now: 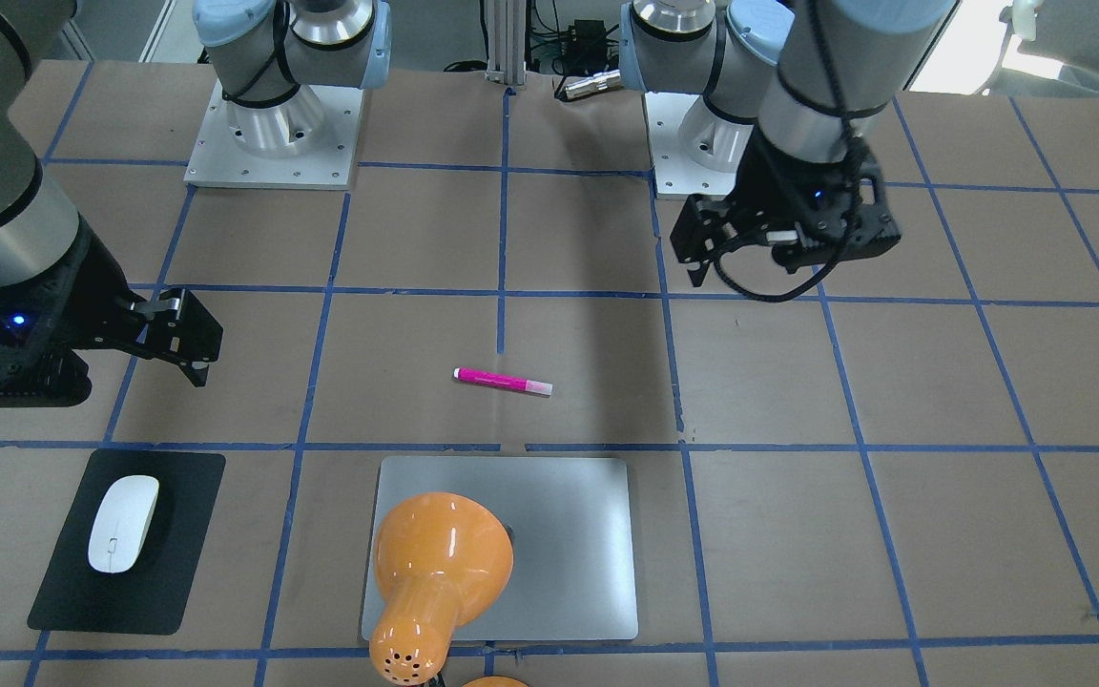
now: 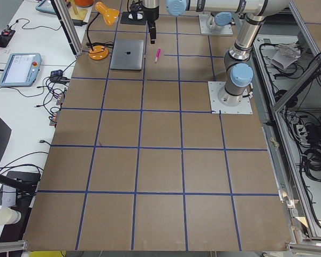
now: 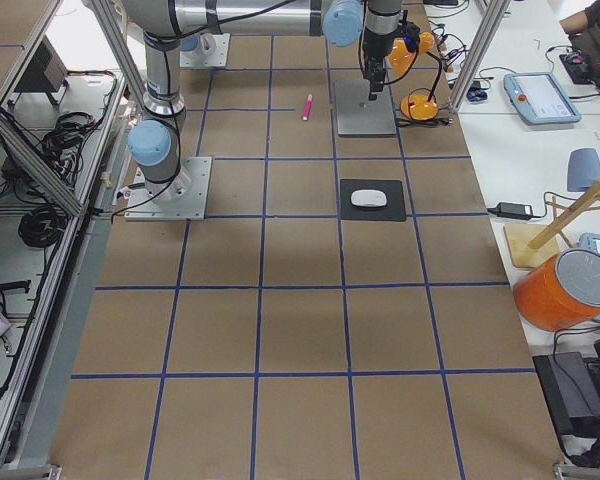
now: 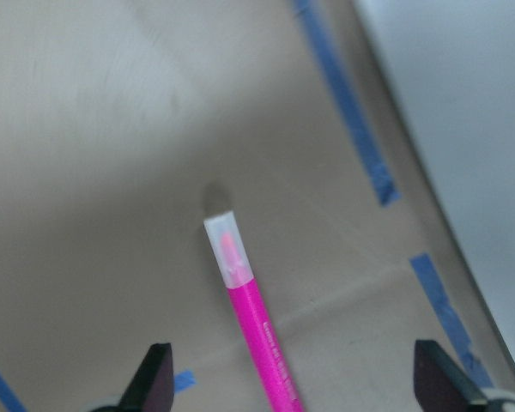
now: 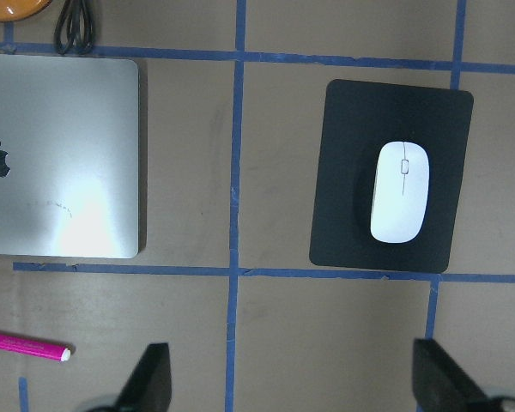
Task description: Place pen and mouse around notebook
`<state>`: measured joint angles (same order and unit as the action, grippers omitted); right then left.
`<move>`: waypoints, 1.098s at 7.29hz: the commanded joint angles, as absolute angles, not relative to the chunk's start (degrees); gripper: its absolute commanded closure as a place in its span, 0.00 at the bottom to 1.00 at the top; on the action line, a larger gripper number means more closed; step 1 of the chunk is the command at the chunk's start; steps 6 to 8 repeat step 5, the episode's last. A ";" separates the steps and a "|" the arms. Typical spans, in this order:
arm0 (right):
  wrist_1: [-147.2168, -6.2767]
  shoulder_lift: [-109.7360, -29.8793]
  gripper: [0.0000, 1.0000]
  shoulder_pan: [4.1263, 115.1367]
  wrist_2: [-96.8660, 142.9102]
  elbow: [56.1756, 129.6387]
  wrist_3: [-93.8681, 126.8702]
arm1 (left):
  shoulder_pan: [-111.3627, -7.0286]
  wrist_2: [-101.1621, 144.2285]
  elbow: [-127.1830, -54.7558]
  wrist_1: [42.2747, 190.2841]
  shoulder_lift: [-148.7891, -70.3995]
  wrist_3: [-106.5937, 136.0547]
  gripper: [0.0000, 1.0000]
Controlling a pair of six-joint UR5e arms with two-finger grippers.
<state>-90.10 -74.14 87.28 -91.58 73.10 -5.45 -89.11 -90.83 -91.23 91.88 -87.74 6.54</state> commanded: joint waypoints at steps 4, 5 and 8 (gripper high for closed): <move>-90.00 -74.27 0.00 87.36 -91.58 72.86 -5.36 | -88.42 -90.44 -92.55 88.07 -86.75 5.45 0.00; -88.26 -74.70 0.00 87.71 -91.50 72.69 -5.36 | -88.42 -90.53 -92.55 88.07 -86.66 5.45 0.00; -88.26 -74.70 0.00 87.71 -91.50 72.69 -5.36 | -88.42 -90.53 -92.55 88.07 -86.66 5.45 0.00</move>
